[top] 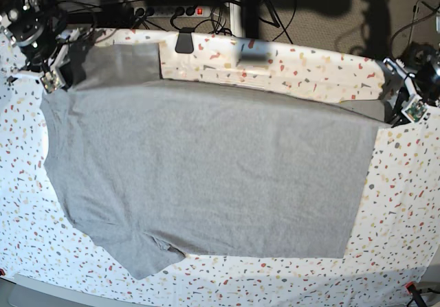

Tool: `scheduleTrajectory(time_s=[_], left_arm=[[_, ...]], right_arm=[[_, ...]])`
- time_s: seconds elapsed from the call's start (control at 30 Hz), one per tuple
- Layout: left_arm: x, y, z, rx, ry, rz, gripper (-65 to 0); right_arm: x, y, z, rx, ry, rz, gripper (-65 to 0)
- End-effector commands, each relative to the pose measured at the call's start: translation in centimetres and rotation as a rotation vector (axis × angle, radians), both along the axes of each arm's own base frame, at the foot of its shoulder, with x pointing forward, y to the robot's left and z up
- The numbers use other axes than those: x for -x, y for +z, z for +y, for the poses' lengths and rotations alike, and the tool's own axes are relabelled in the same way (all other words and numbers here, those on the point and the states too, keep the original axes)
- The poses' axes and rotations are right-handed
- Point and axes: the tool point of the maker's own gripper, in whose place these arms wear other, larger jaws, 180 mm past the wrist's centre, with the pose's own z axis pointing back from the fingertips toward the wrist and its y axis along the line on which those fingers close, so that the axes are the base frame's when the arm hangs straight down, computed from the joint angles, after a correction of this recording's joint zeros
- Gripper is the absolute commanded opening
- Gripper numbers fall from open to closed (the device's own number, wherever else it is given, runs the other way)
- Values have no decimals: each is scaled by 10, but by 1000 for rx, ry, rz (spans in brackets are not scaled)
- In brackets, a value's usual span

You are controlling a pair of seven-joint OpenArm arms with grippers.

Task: Fold the T-shirt properly
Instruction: 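Lift the collar edge with both grippers and fold it over the shirt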

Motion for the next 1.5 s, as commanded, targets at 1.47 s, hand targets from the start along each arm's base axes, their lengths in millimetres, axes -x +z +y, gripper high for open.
scheduleTrajectory(time_s=[1.47], left_arm=[[-111, -36, 15, 5, 83, 5, -650]], right_arm=[[-151, -22, -13, 8, 30, -33, -650]])
